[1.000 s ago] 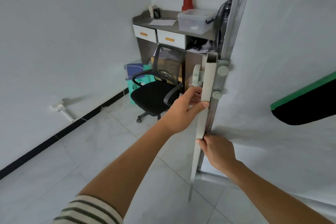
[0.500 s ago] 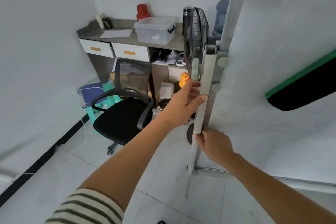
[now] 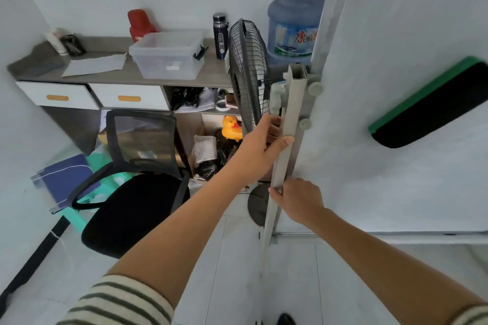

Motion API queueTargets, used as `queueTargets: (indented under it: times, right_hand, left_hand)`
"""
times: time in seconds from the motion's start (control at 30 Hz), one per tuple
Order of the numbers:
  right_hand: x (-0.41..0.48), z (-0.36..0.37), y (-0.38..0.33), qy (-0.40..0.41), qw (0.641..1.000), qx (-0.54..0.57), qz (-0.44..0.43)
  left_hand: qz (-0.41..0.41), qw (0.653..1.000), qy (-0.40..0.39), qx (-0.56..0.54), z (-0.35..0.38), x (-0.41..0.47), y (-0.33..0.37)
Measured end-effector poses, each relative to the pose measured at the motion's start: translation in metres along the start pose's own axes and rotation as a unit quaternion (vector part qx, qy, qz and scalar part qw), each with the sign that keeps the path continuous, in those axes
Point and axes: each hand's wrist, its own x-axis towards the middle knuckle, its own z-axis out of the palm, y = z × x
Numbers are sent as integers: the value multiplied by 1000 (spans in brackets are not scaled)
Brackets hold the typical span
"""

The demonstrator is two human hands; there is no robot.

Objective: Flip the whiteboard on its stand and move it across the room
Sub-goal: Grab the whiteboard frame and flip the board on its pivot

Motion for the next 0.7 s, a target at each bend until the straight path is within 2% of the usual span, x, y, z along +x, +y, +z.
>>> queueTargets:
  times: [0.33,0.5,0.7]
  right_hand:
    - [40,3,-1,17,1000,-9,-10]
    - [30,7,-5,21,999,-10,44]
    - [0,30,-15,5,984,100,151]
  left_hand:
    - [0,999,-15,-31,-13,34,-21]
    - [17,998,-38,-57,-8,34,-25]
    - [35,997,-55,-29,-5,21,-33]
